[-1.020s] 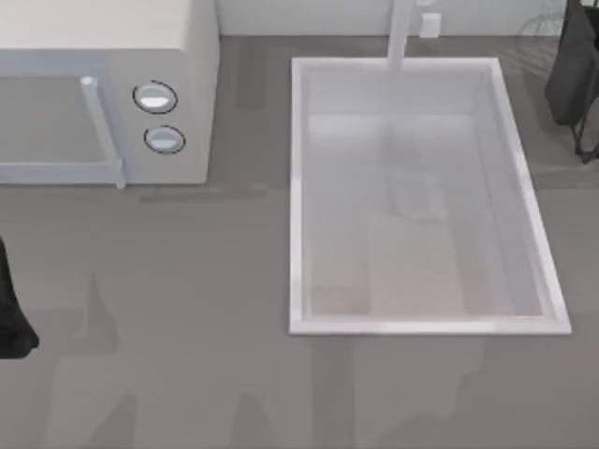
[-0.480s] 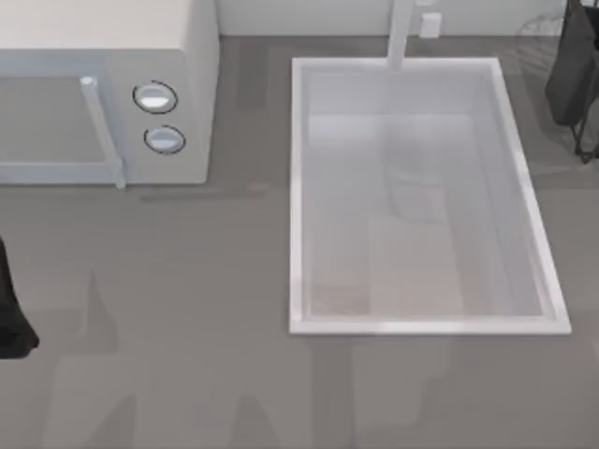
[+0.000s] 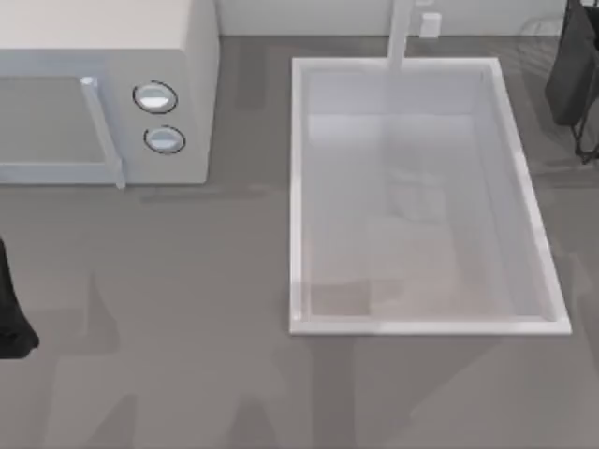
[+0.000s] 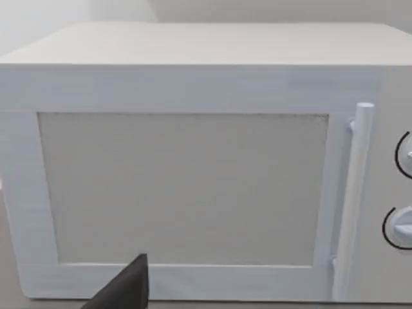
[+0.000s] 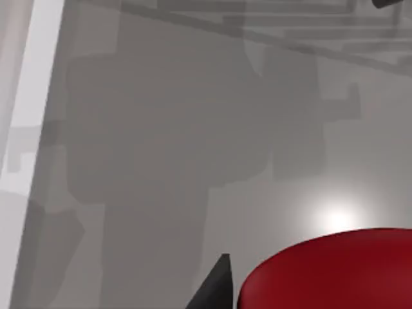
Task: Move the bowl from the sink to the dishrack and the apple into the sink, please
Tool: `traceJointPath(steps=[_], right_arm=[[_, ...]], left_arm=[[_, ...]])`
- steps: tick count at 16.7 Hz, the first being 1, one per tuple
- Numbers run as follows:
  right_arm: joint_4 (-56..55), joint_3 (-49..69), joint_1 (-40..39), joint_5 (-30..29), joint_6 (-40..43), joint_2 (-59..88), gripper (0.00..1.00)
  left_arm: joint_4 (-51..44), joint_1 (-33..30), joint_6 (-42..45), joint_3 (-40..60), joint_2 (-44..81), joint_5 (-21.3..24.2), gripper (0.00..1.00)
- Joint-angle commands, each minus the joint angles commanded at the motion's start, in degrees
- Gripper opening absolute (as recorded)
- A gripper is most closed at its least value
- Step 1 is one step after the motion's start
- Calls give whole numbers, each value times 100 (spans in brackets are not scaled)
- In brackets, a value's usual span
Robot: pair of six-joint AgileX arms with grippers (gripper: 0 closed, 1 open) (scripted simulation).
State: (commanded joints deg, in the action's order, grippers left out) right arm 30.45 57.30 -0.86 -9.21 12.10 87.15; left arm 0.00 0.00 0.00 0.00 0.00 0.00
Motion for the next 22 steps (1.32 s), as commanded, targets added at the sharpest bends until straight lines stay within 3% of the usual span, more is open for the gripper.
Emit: traceJointPath(steps=[7,13,17,22], right_arm=[[-4143,-684,-2017,-1388,-734,286,0],[-7099,-1348,-3224,-2496,-1171,435,0],[-8004,-1638,-3601,-2911,-1311,461,0],[-8091,-1671,-3639,-2955,-1325,462,0]], left_arm=[[0,0,0,0,0,0,100],[0,0,0,0,0,0,100],[0,0,0,0,0,0,100],[0,0,0,0,0,0,100]])
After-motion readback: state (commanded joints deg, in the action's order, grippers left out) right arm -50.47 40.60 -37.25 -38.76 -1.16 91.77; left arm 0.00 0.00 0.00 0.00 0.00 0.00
